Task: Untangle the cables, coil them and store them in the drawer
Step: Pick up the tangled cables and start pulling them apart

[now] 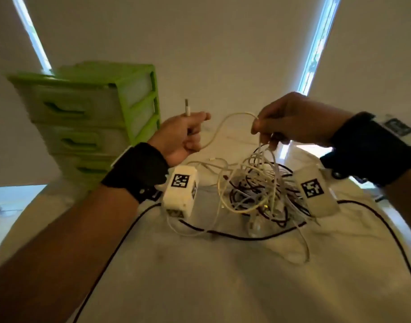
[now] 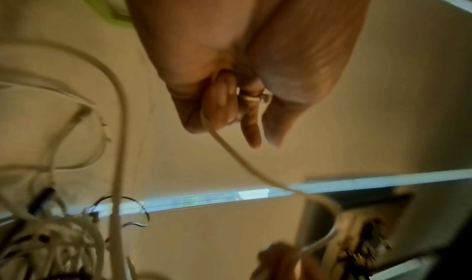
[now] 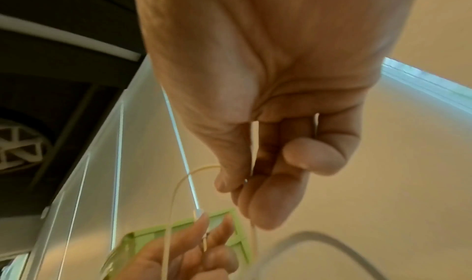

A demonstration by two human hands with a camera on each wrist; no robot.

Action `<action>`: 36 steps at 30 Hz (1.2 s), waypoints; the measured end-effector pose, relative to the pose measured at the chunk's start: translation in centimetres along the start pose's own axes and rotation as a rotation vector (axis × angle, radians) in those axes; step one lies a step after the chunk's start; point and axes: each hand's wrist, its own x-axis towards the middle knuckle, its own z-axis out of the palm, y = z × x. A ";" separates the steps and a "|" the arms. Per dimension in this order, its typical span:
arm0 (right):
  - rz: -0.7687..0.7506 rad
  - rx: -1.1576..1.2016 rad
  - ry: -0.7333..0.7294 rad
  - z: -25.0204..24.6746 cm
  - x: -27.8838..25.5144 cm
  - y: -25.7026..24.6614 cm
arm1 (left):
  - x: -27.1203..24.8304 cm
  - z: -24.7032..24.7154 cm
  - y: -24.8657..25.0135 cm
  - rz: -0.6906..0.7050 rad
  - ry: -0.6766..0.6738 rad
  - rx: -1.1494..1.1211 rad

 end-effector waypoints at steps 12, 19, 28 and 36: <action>-0.030 -0.058 0.010 6.3 -6.7 -8.0 | -9.8 0.5 -0.5 0.326 0.053 0.399; 0.201 -0.415 0.083 7.8 -3.9 0.2 | -7.7 -4.7 0.7 0.370 0.240 -0.146; 0.094 -0.105 0.279 2.7 -3.9 -0.8 | -5.4 -3.1 2.4 0.454 0.213 -0.027; -0.175 0.098 0.083 9.1 -3.4 -6.5 | -6.4 0.5 2.6 0.460 -0.063 0.131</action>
